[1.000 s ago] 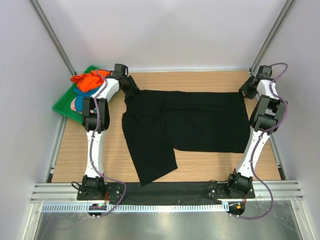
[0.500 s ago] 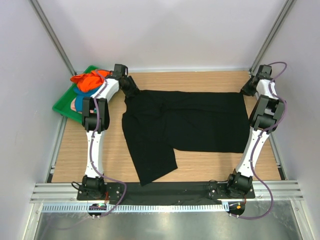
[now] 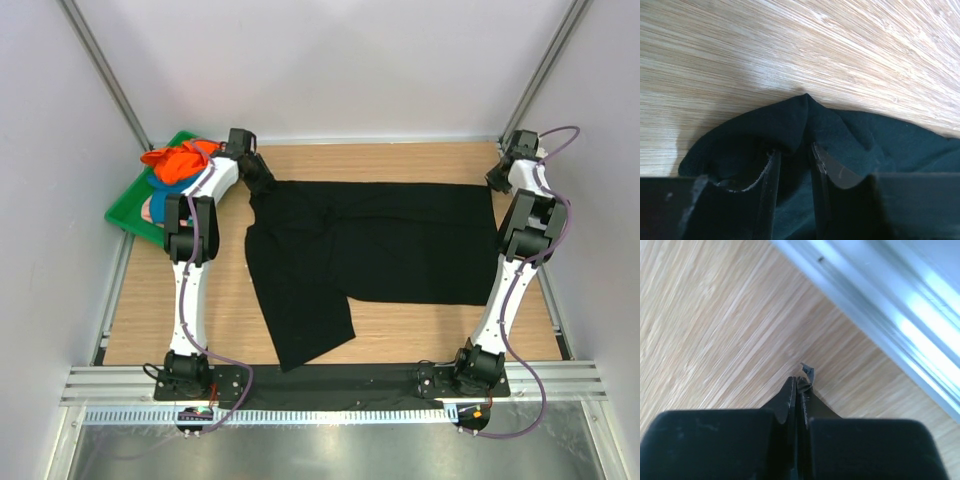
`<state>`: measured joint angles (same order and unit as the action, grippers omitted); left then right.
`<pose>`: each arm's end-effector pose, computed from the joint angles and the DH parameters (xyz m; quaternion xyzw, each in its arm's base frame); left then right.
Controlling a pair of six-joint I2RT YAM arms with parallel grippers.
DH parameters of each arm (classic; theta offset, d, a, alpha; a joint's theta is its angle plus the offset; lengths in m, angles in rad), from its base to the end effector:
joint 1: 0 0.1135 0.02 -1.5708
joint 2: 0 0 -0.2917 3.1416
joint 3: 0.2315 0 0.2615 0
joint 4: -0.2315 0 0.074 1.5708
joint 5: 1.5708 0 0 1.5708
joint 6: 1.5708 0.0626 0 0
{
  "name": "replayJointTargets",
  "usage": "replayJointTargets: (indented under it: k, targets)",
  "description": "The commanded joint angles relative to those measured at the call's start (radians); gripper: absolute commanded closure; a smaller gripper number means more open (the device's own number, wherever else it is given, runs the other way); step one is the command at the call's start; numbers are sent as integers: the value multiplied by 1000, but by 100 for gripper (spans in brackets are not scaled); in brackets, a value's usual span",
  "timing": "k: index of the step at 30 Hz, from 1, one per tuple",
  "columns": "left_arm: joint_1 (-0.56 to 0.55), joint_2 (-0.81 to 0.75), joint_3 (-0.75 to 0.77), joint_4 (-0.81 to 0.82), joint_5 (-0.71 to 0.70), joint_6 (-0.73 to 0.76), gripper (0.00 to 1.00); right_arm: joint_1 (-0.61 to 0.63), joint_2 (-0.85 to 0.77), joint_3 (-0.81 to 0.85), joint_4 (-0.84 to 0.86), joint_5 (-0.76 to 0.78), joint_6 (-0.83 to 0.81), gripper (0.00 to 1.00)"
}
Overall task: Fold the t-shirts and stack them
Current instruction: Fold the tshirt
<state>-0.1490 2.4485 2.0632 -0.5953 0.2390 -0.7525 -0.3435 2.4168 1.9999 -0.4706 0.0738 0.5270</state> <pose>0.5692 -0.1004 0.1478 -0.2492 0.9173 -0.2285 0.2102 0.5460 -0.2002 0.1529 0.4082 0.8486 -0.0039 0.3366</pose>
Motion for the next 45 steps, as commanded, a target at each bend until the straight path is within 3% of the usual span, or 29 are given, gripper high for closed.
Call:
replayJointTargets:
  k: [1, 8, 14, 21, 29, 45]
  targets:
    - [2, 23, -21, -84, -76, 18, 68, -9, -10, 31, -42, 193, 50, 99]
    - [2, 43, 12, -109, -135, 36, 68, -2, 22, 51, -42, 248, 70, 99]
    - [5, 46, 29, -84, -156, 35, 69, 5, 137, 240, -157, 276, 63, 99]
    - [8, -108, -103, 118, -96, 41, 52, 6, 107, 178, -114, 164, 30, 99]
    - [8, -151, -60, 97, -194, 85, 51, 6, 102, 163, -109, 113, -12, 99]
    - [6, 4, 127, 60, -205, 120, 51, 8, 119, 180, -105, 72, -42, 99]
